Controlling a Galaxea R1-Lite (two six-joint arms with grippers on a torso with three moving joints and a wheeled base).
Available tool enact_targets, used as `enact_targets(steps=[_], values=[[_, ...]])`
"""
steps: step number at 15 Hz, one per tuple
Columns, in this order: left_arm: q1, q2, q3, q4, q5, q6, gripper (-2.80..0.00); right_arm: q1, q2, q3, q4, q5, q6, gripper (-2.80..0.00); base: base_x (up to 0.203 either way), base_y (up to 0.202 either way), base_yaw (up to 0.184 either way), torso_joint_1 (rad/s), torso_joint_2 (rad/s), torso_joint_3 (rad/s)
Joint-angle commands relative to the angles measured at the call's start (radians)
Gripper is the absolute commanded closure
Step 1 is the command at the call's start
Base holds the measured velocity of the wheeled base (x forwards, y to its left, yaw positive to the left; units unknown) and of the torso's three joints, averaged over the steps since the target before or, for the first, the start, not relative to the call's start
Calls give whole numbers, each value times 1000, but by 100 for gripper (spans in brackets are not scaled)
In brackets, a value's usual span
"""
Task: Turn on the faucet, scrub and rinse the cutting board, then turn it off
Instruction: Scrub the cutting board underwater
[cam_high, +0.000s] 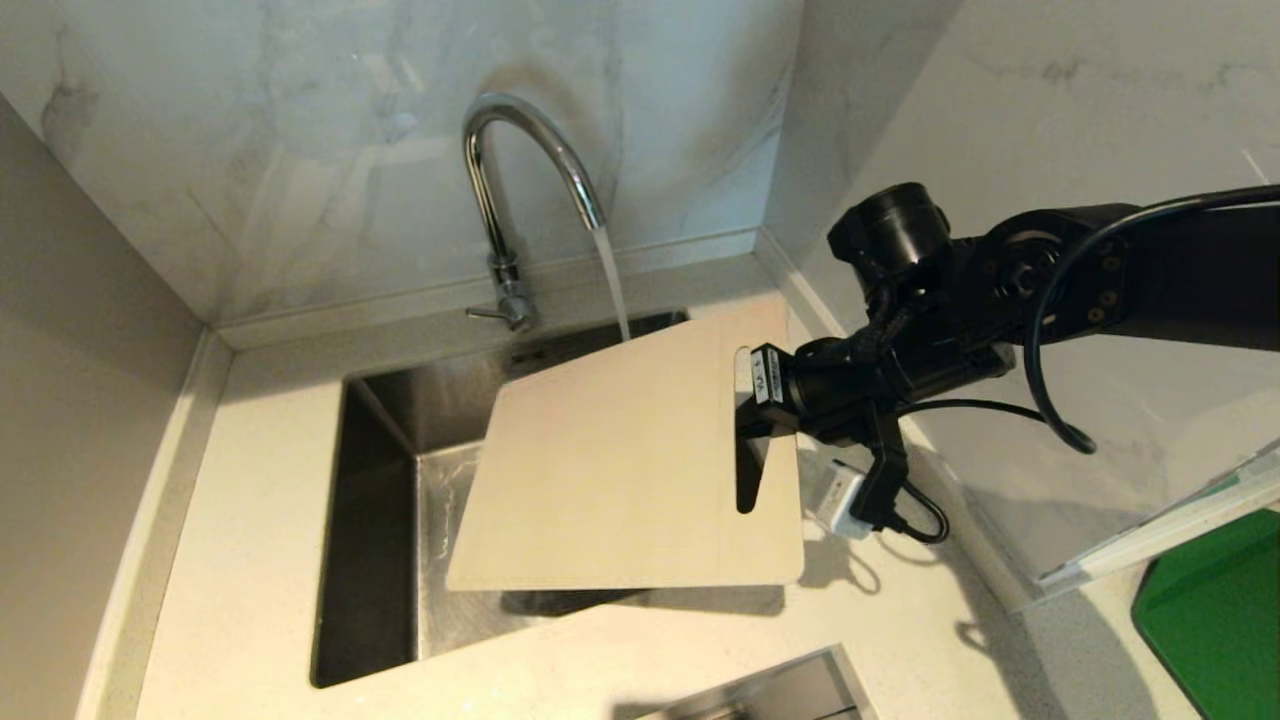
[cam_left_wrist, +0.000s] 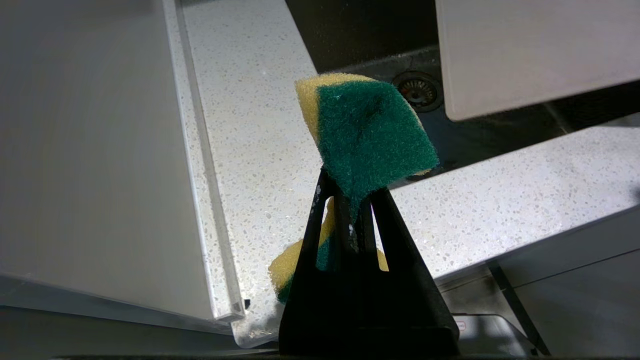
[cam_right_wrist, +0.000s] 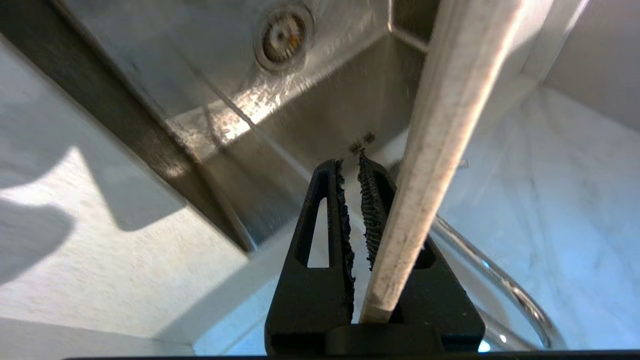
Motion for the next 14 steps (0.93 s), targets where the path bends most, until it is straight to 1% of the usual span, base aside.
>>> enact_targets(steps=[1, 5, 9, 10, 11, 14], values=[[1, 2, 0, 0, 0, 0, 0, -8, 60, -52, 3, 7, -16, 0, 0, 0, 0, 0, 0, 0], [1, 2, 0, 0, 0, 0, 0, -10, 161, -202, 9, 13, -16, 0, 0, 0, 0, 0, 0, 0], [1, 2, 0, 0, 0, 0, 0, -16, 234, -291, 14, 37, -16, 0, 0, 0, 0, 0, 0, 0], [0, 2, 0, 1, 0, 0, 0, -19, 253, -306, 8, 53, -8, 0, 0, 0, 0, 0, 0, 0], [-1, 2, 0, 0, 0, 0, 0, -21, 263, -307, -1, 56, 5, 0, 0, 0, 0, 0, 0, 0], [1, 2, 0, 0, 0, 0, 0, -31, 289, -307, -33, 58, 8, 0, 0, 0, 0, 0, 0, 0]])
